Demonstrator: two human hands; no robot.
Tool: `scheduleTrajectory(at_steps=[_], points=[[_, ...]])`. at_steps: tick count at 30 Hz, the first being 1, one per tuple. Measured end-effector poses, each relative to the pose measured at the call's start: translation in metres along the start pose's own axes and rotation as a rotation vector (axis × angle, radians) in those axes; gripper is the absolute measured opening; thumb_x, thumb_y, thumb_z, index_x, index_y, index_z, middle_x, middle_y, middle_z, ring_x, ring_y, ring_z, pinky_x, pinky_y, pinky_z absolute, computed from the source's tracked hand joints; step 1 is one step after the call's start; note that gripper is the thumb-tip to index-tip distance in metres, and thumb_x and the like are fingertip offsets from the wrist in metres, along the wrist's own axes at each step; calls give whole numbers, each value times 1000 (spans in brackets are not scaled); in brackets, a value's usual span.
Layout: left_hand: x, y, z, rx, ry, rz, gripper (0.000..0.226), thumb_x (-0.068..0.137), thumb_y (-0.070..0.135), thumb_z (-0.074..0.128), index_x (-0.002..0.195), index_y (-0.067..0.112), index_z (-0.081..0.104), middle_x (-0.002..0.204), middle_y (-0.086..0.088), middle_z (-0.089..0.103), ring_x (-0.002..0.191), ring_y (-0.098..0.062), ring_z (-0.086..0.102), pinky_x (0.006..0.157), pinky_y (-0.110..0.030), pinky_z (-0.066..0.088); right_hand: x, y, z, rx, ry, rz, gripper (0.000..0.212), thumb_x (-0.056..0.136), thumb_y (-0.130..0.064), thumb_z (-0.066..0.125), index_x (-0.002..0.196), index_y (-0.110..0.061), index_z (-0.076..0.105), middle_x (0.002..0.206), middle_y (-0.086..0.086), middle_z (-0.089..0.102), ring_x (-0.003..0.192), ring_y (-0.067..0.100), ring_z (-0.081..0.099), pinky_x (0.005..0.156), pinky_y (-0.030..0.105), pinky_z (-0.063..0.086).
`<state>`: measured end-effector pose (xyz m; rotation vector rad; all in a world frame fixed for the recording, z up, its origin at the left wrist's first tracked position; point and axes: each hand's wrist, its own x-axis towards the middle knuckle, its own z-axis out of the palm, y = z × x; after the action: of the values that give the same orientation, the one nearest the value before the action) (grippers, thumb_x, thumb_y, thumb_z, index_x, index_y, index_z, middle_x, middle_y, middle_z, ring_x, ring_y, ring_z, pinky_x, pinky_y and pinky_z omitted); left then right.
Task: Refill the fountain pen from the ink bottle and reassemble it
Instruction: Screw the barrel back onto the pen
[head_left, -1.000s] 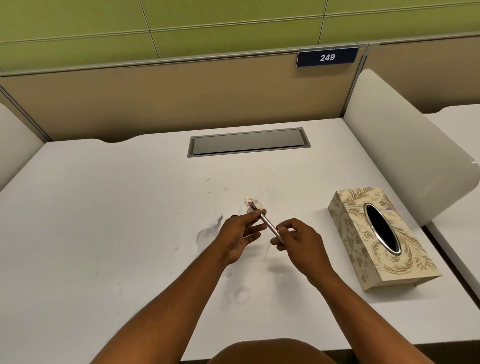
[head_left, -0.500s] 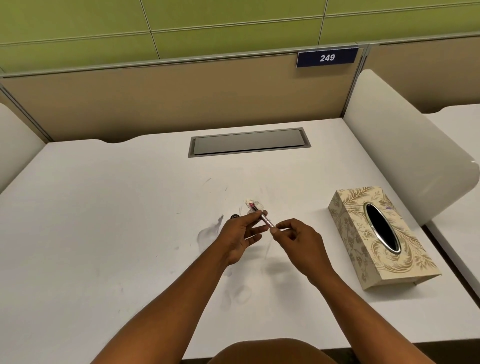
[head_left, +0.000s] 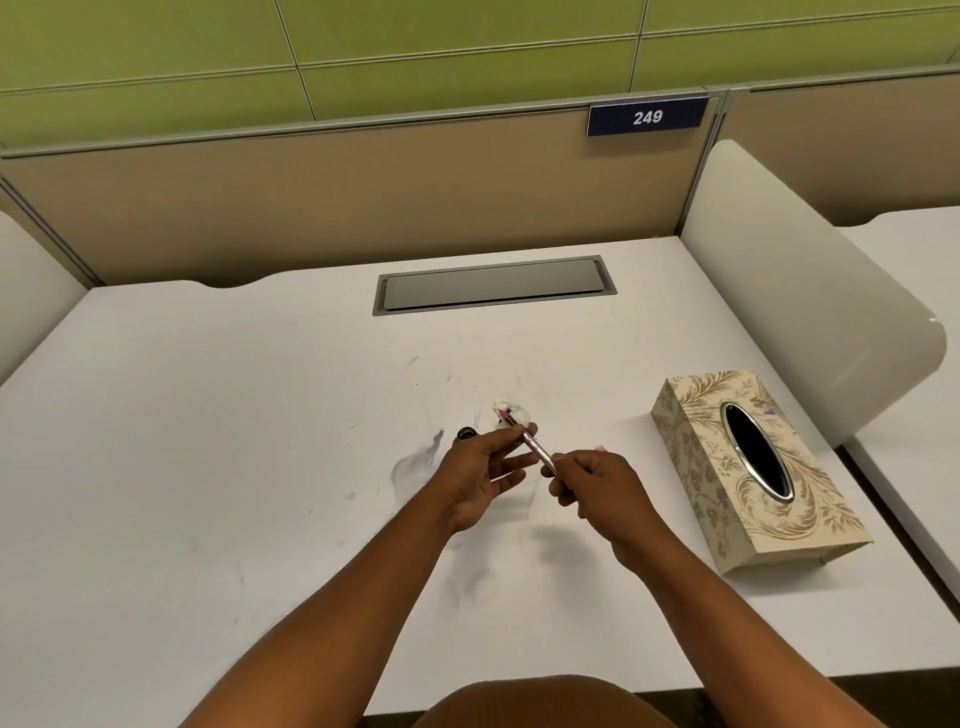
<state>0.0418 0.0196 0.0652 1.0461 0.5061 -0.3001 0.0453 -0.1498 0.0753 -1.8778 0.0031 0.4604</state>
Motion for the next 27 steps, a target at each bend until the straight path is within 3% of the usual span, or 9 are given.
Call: scheduleTrajectory(at_steps=[3,9,13,17,21,27], points=[[-2,0,0,-9,-28,33,14,94,21,64,100,19,77,119,3,74,107,-20,68,96,-34,49,-3,-5,-4,187,-98,116,29,98,-25,52,86,-10,74,66,0,64,61,14,54,62,26,39],[-3,-2,0,3,-98,102,20,93,22,62,92,22,82,119,4,74,123,-24,62,115,-46,37,-5,-11,-3,482,-222,315,23,99,-22,53,91,-7,69,60,-1,53,55,13,47,53,24,36],[-3,-4,0,0,-134,114,21,94,23,61,93,22,82,122,3,73,125,-25,61,117,-50,33,-6,-10,-4,591,-274,385,22,99,-22,53,90,-8,67,58,-2,51,52,12,47,51,23,36],[0,-9,-1,49,-89,104,23,94,29,64,109,19,78,126,-2,70,122,-26,63,114,-48,39,-6,-7,-6,526,-258,340,21,97,-24,56,93,-8,69,63,0,59,54,12,53,54,24,40],[-1,-10,0,44,-29,71,26,91,33,68,112,20,74,125,4,71,111,-21,69,95,-34,49,-5,5,-12,433,-214,283,22,97,-28,57,94,-11,72,75,1,69,64,13,59,63,28,42],[1,-15,-8,14,30,34,24,92,36,66,109,19,70,121,5,73,109,-25,71,100,-38,47,1,38,-21,169,10,200,17,93,-20,63,86,-12,76,76,2,61,67,17,48,56,28,38]])
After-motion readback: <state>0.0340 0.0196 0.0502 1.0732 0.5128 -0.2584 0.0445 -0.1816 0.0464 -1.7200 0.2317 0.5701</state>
